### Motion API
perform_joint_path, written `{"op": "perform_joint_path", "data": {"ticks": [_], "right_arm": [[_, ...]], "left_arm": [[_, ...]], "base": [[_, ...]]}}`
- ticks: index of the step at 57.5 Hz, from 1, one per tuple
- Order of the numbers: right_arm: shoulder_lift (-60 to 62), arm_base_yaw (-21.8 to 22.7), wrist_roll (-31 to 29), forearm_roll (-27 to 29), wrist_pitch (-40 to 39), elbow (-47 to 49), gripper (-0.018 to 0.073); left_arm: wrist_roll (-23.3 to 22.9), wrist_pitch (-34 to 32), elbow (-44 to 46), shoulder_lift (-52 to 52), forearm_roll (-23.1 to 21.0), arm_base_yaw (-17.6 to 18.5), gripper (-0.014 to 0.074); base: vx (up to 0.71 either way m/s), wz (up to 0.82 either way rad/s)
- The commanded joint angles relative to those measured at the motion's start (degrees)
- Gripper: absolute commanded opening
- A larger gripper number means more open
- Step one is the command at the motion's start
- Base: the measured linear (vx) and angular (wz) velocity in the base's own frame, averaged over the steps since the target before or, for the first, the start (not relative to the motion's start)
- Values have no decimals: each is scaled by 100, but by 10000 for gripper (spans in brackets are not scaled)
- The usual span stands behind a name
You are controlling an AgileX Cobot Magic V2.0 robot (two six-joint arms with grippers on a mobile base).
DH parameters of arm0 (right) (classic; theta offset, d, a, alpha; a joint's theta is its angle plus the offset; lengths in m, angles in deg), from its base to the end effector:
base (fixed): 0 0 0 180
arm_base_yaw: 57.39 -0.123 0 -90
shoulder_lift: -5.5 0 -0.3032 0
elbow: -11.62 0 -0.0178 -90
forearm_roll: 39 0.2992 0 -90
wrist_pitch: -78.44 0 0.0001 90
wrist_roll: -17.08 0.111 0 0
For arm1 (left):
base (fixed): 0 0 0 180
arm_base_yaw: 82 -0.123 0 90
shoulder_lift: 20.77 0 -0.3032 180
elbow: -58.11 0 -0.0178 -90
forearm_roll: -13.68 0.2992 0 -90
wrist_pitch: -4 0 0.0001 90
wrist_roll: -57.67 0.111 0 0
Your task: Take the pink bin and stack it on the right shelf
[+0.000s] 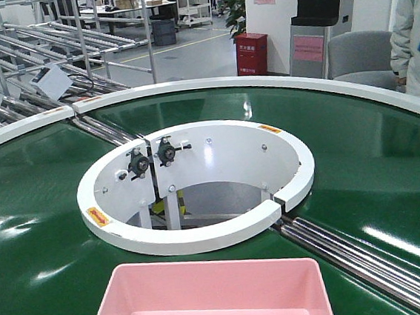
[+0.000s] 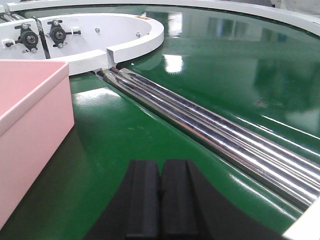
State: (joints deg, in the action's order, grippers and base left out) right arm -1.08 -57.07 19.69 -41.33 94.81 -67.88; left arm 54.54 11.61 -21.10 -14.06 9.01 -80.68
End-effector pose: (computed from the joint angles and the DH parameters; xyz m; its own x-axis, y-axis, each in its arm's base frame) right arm 0.1044 -0.0019 0.1720 -0.2153 0.0077 -0.9765 0.0182 0.9998 0.0039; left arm 0.1068 -0.0037 0.1906 -0.0651 -0.1335 -0.9889 0.0252 0.9905 -0.1354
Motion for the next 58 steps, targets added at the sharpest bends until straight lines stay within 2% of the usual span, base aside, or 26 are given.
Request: {"op": "perform_joint_path", "data": {"ticks": [1, 25, 35, 45, 58], "right_arm": [[44, 39, -54, -53, -462, 1, -12], [44, 39, -78, -85, -457, 1, -12], [44, 39, -787, -1297, -423, 1, -12], [44, 39, -825, -1689, -473, 1, -12], [44, 39, -779, -1655, -1790, 1, -12]], "left_arm": [[-39, -459, -2, 28, -5, -1, -8], [-39, -545, -2, 28, -9, -2, -8], [-44, -869, -2, 28, -9, -2, -8], [-39, -932, -2, 28, -9, -2, -8], [-39, -1047, -2, 28, -9, -2, -8]], "base": [[0, 0], [0, 0], [0, 0], [0, 0], [0, 0]]}}
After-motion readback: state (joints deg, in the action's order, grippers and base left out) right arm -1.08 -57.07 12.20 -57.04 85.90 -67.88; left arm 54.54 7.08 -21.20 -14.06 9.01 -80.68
